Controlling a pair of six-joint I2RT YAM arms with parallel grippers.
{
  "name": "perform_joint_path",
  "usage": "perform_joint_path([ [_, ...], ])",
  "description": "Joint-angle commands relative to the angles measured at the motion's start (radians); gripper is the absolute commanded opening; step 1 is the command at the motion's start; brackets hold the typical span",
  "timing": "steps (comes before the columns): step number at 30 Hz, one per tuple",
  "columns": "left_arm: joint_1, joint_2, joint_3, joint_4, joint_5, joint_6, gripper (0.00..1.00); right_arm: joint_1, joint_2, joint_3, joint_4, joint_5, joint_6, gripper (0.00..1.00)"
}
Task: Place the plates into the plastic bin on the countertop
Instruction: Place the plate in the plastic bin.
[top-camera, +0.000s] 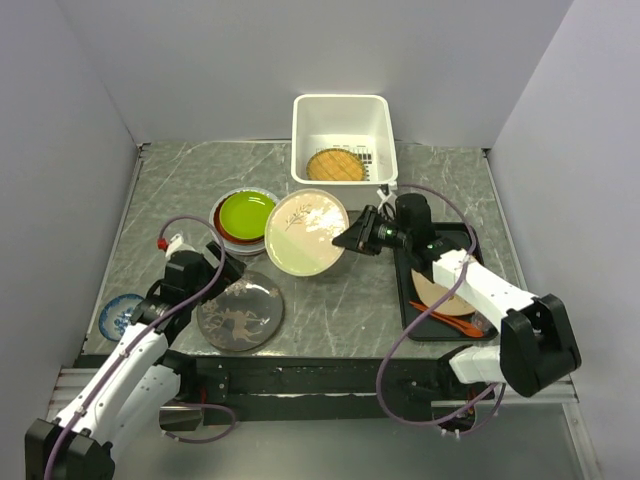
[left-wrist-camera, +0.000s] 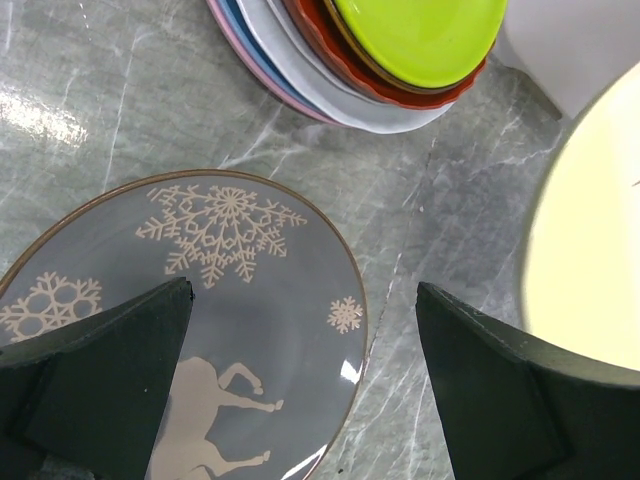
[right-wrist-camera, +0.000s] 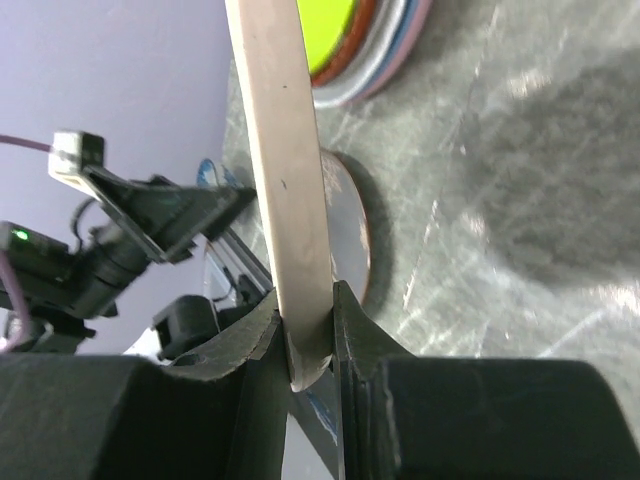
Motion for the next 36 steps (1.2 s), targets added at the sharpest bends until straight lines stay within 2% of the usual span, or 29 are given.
perform_joint_path([
  [1,-0.003,0.02,0.019,0.052,0.013,0.028,0.99,-0.033,0.008,0.144,0.215,-0.076,0.032,0.0],
  [11,-0.003,0.042,-0.003,0.08,0.048,0.032,0.99,-0.088,0.098,0.259,0.236,-0.11,0.049,0.0],
  [36,-0.003,0.106,-0.04,0.156,0.083,0.049,0.99,-0.248,0.41,0.773,0.078,-0.083,0.014,0.0],
])
